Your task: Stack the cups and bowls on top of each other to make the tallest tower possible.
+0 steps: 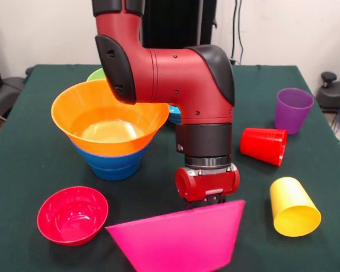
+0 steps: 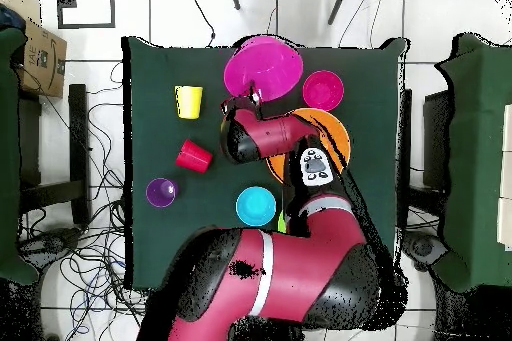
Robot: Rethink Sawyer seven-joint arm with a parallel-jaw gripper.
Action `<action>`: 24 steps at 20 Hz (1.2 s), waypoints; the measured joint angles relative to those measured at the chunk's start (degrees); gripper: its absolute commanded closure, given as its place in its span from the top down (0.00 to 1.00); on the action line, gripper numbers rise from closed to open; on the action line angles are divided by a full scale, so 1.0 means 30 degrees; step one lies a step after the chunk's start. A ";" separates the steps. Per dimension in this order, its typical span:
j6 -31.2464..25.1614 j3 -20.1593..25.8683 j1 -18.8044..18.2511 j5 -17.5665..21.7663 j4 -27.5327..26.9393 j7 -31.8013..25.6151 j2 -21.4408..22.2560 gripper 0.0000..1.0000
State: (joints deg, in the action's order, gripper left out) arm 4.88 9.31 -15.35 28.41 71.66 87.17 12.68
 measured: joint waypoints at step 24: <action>0.0681 -0.0522 0.0286 -0.0808 -0.0039 0.0129 -0.0141 0.00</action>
State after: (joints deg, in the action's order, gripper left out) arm 6.92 7.74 -14.49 25.98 71.54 87.55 12.26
